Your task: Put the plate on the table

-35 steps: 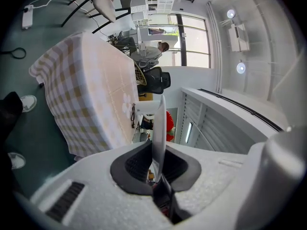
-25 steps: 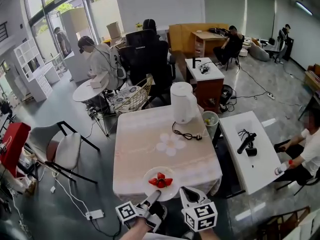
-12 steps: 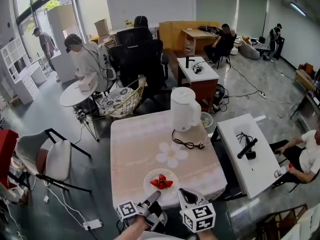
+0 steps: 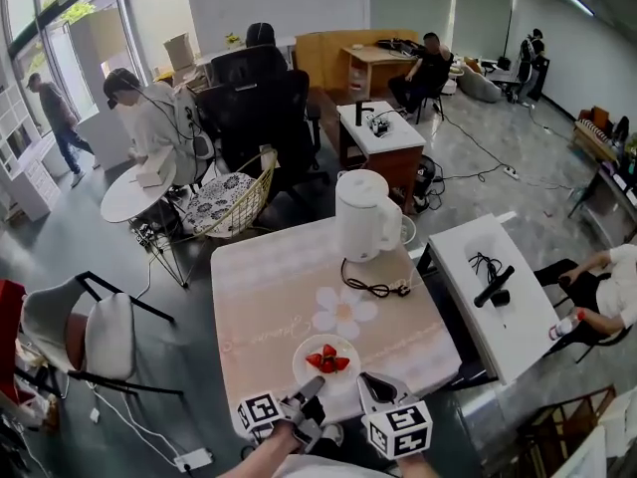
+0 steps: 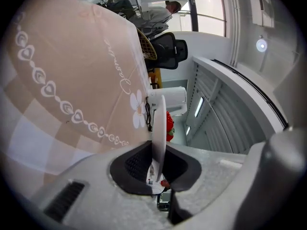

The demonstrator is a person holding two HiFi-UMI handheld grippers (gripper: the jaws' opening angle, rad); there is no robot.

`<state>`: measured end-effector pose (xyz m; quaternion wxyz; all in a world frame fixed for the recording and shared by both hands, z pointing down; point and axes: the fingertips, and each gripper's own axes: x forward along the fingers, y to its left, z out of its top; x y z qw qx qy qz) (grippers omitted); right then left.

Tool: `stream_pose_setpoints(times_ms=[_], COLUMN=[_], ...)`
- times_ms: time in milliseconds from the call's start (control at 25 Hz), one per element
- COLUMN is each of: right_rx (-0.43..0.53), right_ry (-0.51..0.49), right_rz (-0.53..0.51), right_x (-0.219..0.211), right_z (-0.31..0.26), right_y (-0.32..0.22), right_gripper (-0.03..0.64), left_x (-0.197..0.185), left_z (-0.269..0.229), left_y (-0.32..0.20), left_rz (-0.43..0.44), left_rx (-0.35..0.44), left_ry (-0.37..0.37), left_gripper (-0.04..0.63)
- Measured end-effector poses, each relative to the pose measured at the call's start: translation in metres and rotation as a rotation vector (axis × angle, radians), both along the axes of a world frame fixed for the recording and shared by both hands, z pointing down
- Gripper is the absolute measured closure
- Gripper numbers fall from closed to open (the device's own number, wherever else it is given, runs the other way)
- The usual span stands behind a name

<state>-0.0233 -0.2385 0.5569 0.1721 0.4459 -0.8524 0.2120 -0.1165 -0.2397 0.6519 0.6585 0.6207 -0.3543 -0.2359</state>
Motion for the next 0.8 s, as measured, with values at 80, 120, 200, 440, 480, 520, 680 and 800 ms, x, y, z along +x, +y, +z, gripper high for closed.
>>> stream_pose_setpoints(times_ms=[80,120,200,440,480,520,680,800], right_rx=[-0.01,-0.013,-0.015,-0.018,-0.019,-0.02,-0.026,-0.031], right_ry=[-0.002,-0.001,-0.001,0.003,0.005,0.008,0.016,0.018], right_rz=[0.022,0.033,0.053,0.085,0.089,0.093,0.106,0.11], right_x=[0.0,0.0,0.0,0.0,0.001,0.002,0.005,0.006], right_z=[0.002,0.003,0.004,0.007,0.008,0.008,0.008,0.012], right_y=[-0.005,-0.007,-0.011,-0.015,-0.015,-0.015,-0.016,-0.015], right_gripper=[0.612,0.612,0.612,0.612,0.612,0.612,0.612,0.612], left_x=[0.0,0.0,0.001,0.007,0.008,0.008,0.009,0.007], left_z=[0.003,0.005,0.009,0.02,0.023,0.026,0.033,0.037], left_y=[-0.009,-0.012,-0.02,-0.043,-0.046,-0.048,-0.056,-0.06], left_rz=[0.03,0.047,0.074,0.127,0.135,0.141,0.146,0.143], left_rx=[-0.004,-0.007,-0.019,-0.023,-0.026,-0.029,-0.053,-0.064], left_ry=[-0.017,-0.03,-0.05,-0.081,-0.092,-0.106,-0.133,-0.14], left_gripper=[0.568,0.568,0.568,0.568,0.568,0.568,0.568,0.568])
